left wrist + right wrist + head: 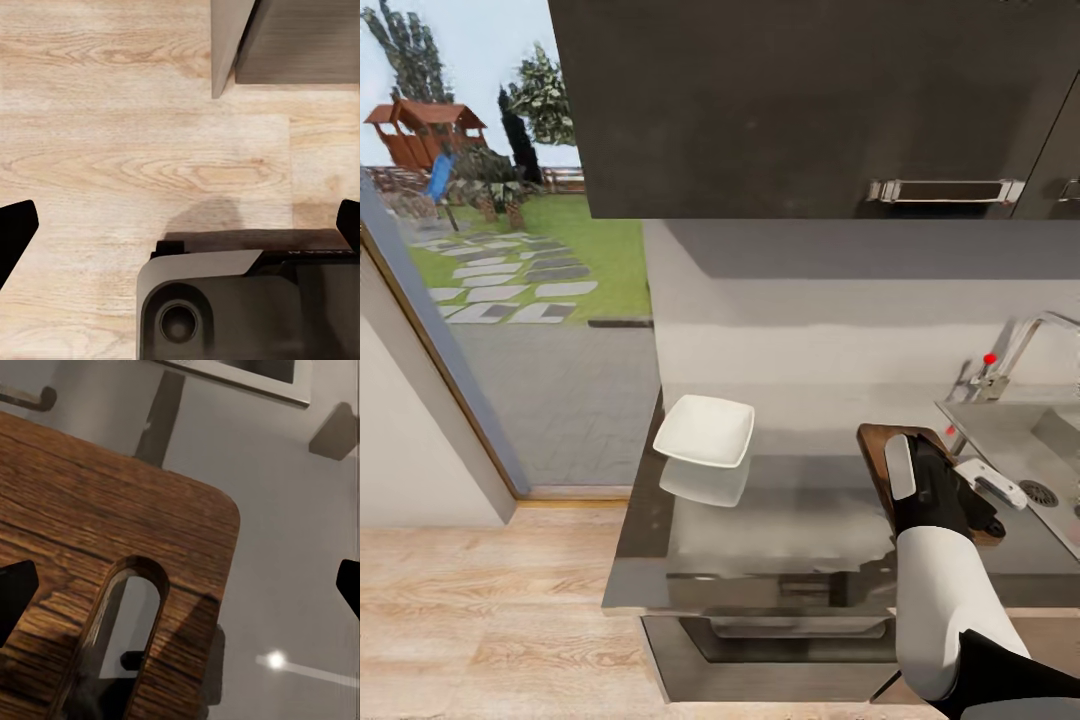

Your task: In the kitchen, take the Vidalia onion out of the sink, dice it on the chopping board with the paring knife, put the diced onion into the bowl on the countertop, then place both the paring knife and the chopping board into the sink.

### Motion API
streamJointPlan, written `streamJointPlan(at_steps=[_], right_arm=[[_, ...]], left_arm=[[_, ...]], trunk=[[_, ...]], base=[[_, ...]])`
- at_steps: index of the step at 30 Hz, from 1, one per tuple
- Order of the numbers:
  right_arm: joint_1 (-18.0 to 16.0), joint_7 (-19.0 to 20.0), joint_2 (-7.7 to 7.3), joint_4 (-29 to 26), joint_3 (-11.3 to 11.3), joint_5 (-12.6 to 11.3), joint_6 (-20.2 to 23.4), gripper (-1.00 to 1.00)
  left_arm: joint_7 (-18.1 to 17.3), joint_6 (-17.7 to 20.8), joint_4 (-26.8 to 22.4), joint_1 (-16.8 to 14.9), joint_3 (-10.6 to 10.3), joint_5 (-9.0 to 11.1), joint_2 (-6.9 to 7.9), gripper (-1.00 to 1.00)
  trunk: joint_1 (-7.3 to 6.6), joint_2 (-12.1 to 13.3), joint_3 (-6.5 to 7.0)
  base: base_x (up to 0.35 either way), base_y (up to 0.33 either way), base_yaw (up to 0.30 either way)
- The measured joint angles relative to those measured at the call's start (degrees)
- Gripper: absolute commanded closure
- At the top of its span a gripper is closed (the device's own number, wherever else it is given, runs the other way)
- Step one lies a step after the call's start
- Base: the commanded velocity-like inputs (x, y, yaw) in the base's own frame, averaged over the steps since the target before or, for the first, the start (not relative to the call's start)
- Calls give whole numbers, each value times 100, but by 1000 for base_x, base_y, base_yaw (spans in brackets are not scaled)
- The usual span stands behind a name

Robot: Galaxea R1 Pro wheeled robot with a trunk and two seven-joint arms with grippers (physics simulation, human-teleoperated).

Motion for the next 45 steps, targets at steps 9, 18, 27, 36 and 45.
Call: streamJointPlan(at_steps=[9,18,27,36,45], right_arm=[[0,0,5,2,0,0,0,-100],[0,0,7,2,0,0,-1,-100],[0,0,7,7,0,-7,-1,-100],[0,8,8,24,0,-8,0,-100],[0,24,23,57,1,-11,-5,-100]], left_arm=[[0,1,0,0,-4,4,0,-100],[-1,-3,0,0,-7,14,0,-100],[-3,-7,0,0,-8,16,1,-100],[-3,-7,0,0,-6,16,0,-100],[-3,-3,0,0,2,16,0,-100]], trunk=[[-1,0,0],[-1,0,0],[0,1,0],[-1,0,0],[-1,1,0]], base=[[-140,-89,0],[-14,-2,0],[-161,85,0],[-27,14,0],[-2,55,0]])
